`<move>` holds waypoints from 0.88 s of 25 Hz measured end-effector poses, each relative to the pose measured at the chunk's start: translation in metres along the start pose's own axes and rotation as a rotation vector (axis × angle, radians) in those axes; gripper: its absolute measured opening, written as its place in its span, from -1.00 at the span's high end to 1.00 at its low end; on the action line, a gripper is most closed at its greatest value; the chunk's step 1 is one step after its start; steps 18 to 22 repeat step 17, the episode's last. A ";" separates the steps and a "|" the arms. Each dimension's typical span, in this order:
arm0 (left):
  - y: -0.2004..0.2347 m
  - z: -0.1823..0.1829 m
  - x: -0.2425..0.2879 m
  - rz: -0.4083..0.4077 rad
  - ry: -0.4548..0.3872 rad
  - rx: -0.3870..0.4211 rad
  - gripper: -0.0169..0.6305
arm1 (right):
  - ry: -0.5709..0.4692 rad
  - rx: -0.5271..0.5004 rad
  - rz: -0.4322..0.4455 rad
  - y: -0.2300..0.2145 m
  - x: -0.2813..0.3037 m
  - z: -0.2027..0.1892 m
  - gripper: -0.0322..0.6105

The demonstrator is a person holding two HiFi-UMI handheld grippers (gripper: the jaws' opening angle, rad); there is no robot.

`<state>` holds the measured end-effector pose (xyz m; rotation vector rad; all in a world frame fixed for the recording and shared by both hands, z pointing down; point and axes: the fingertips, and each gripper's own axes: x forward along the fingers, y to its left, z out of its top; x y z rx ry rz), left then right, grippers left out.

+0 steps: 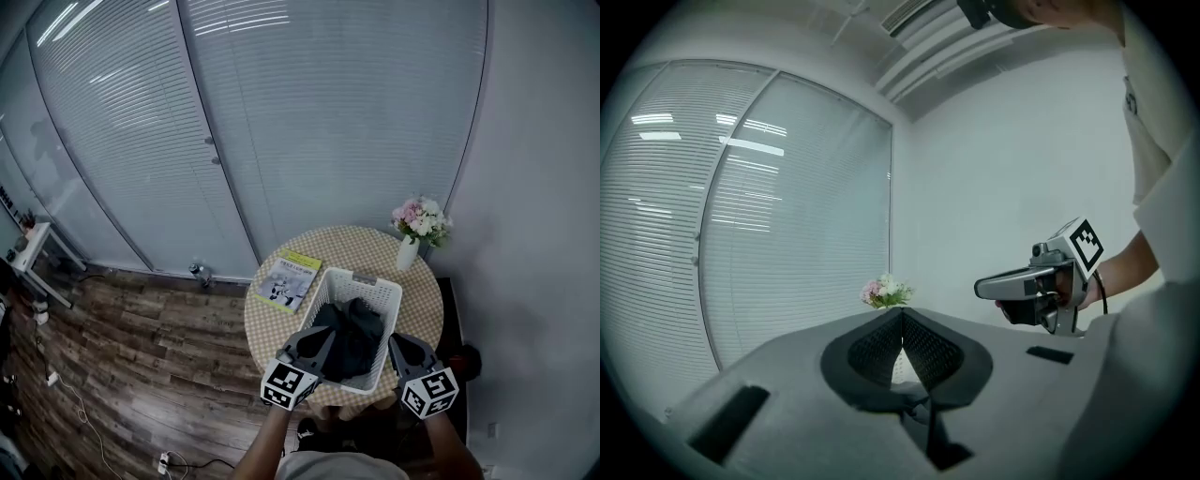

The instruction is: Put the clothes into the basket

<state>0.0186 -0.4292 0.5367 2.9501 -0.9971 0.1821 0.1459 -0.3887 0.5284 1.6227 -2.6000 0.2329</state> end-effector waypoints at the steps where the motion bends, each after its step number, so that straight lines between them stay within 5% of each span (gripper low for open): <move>1: 0.000 0.002 0.000 -0.001 -0.004 -0.004 0.91 | -0.001 -0.006 0.004 0.002 0.002 0.001 0.84; 10: -0.004 -0.003 0.003 -0.008 0.009 -0.023 0.91 | -0.020 0.028 -0.005 0.014 0.011 0.001 0.84; 22: -0.010 0.004 0.006 -0.063 0.024 0.061 0.91 | -0.011 0.002 0.017 0.024 0.002 0.000 0.84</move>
